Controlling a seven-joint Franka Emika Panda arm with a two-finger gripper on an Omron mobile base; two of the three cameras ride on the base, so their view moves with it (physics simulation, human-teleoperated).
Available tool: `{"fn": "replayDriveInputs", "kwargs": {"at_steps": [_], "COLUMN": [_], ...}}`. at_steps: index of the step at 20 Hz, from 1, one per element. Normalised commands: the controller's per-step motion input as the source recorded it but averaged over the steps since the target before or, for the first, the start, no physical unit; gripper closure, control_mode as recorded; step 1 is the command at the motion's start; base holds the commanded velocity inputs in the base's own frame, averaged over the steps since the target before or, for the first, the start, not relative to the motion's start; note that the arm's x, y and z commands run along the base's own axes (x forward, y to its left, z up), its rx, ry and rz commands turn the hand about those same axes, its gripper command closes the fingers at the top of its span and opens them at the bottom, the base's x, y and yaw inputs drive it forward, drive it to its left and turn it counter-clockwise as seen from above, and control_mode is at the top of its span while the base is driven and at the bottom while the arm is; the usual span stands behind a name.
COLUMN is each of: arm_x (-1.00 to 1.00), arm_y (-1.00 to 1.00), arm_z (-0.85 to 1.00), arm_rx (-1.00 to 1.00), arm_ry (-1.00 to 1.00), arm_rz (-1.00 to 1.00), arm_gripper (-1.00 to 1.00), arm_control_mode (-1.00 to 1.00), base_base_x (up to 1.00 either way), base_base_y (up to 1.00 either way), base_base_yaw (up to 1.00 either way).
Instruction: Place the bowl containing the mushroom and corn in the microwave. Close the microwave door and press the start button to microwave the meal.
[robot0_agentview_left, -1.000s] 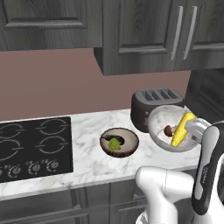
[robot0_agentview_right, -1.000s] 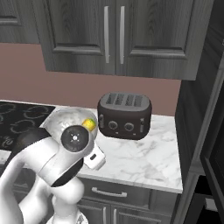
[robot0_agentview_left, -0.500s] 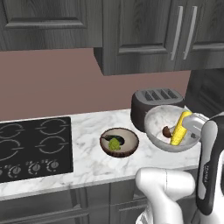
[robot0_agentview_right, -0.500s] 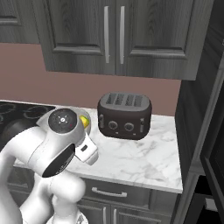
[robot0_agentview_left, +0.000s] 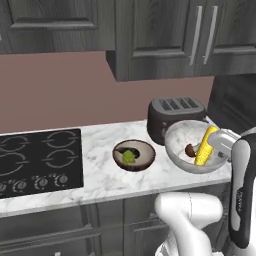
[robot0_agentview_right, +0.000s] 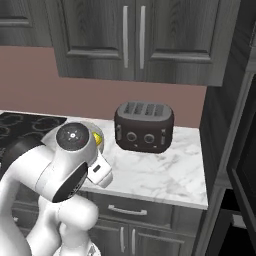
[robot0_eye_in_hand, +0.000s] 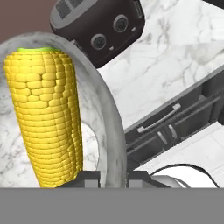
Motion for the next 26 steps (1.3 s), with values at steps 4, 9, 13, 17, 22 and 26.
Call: {"fn": "replayDriveInputs", "kwargs": {"at_steps": [4, 9, 13, 17, 22, 26], "arm_x": [0.0, 0.0, 0.0, 0.0, 0.0, 0.0], "arm_y": [0.0, 0.0, 0.0, 0.0, 0.0, 0.0], "arm_z": [0.0, 0.0, 0.0, 0.0, 0.0, 0.0], "arm_rx": [0.0, 0.0, 0.0, 0.0, 0.0, 0.0], "arm_ry": [0.0, 0.0, 0.0, 0.0, 0.0, 0.0], "arm_rz": [0.0, 0.0, 0.0, 0.0, 0.0, 0.0], "arm_gripper": [1.0, 1.0, 1.0, 1.0, 1.0, 1.0], "arm_control_mode": [1.0, 1.0, 1.0, 1.0, 1.0, 1.0], "base_base_x": [-0.72, -0.89, -0.88, -0.58, -0.09, 0.12], "base_base_y": [0.19, 0.03, -0.03, -0.07, -0.42, -0.59], "base_base_yaw": [-0.07, -0.37, -0.6, -0.68, -0.67, -0.53]}}
